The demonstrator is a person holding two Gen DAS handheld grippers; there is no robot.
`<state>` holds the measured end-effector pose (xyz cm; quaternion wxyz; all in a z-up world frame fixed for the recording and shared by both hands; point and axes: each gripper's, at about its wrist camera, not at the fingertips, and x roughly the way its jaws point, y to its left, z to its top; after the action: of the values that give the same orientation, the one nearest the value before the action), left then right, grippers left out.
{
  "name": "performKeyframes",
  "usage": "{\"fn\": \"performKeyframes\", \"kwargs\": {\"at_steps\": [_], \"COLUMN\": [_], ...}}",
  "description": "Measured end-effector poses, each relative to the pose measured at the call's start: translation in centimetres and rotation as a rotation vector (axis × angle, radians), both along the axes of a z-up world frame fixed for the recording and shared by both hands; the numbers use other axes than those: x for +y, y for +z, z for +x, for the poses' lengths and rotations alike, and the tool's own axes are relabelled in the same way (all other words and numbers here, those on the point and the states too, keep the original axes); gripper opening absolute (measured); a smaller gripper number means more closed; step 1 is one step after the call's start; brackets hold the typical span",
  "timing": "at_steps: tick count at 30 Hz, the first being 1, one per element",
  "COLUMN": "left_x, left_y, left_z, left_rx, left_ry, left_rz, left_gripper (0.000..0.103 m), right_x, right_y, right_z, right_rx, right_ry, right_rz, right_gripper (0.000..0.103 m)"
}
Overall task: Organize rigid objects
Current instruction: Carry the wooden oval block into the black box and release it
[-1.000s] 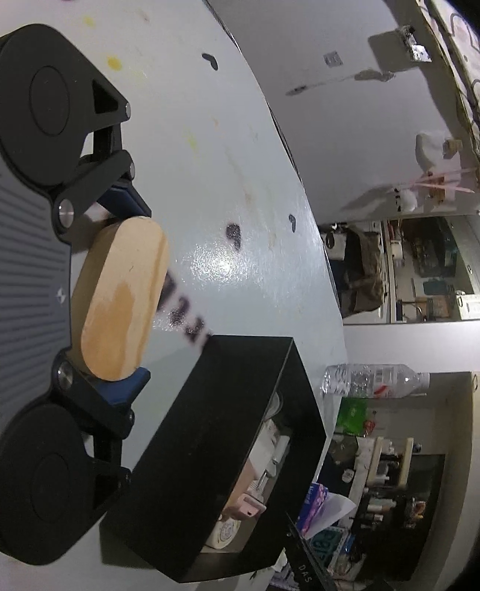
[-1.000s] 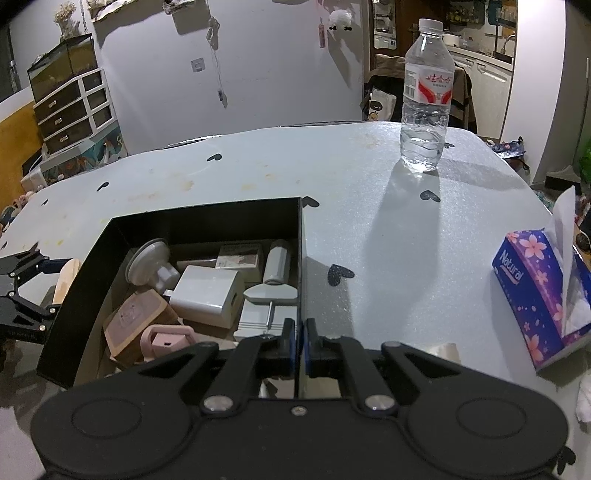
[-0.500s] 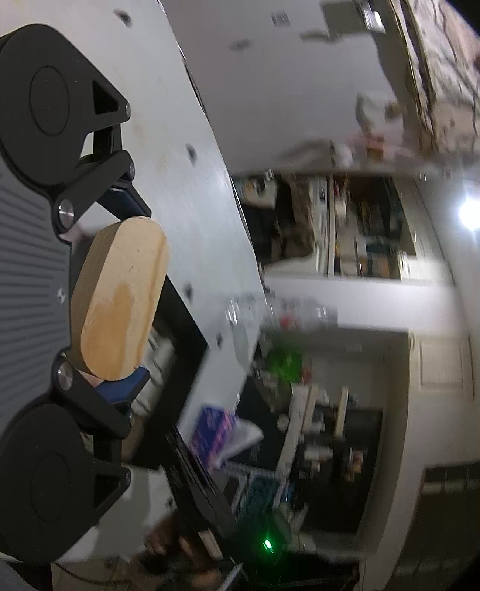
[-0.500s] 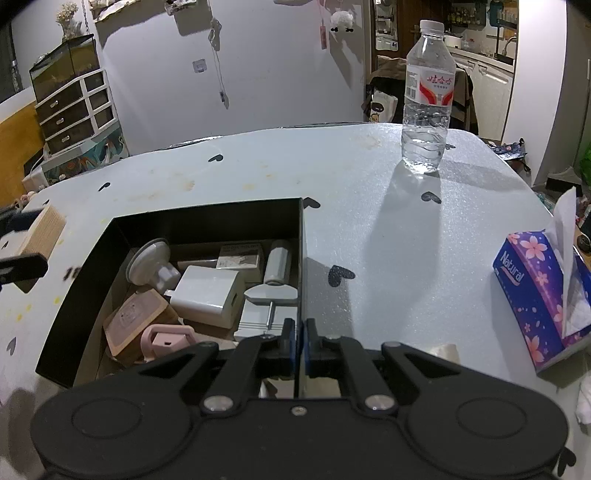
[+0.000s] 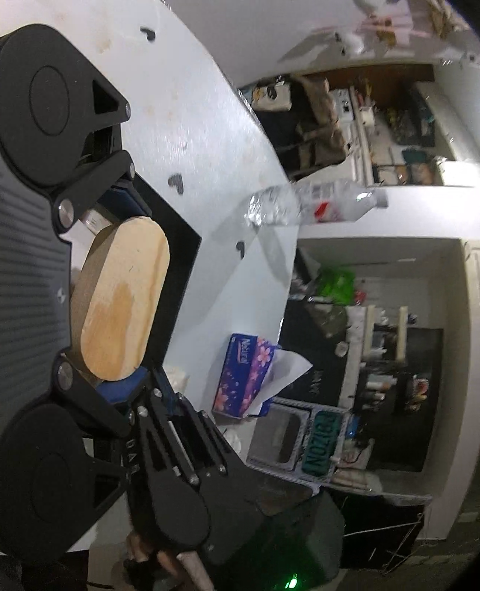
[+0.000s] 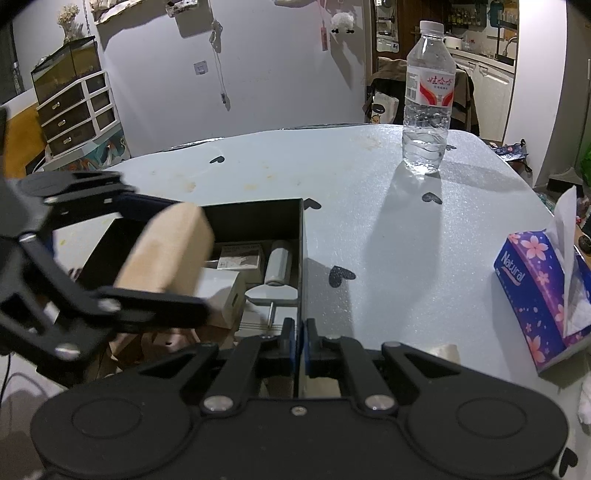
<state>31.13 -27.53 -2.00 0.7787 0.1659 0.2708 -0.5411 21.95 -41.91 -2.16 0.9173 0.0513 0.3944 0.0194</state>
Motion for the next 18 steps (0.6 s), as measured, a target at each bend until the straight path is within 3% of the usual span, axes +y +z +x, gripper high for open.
{"fn": "performKeyframes", "kwargs": {"at_steps": [7,10,11,18], "left_x": [-2.1,-2.1,-2.0,-1.2], "left_y": [-0.7,-0.8,-0.8,-0.4], "left_z": [1.9,2.4,2.5,1.4], "left_rx": [0.079,0.115,0.120,0.109], "left_ry": [0.000,0.015,0.021,0.002], "left_rz": [0.013,-0.001,-0.006,0.004], "left_gripper": [0.085,0.096,0.101,0.103], "right_x": [-0.2,-0.3,-0.3,-0.3], "right_y": [0.0,0.0,0.0,-0.1], "right_z": [0.0,-0.1,-0.1,-0.1], "right_rx": [-0.004,-0.005,-0.005,-0.008], "right_ry": [-0.001,-0.001,0.000,0.000], "right_rz": [0.016,0.024,0.026,0.029], "right_gripper": [0.005,0.006,0.006,0.006]}}
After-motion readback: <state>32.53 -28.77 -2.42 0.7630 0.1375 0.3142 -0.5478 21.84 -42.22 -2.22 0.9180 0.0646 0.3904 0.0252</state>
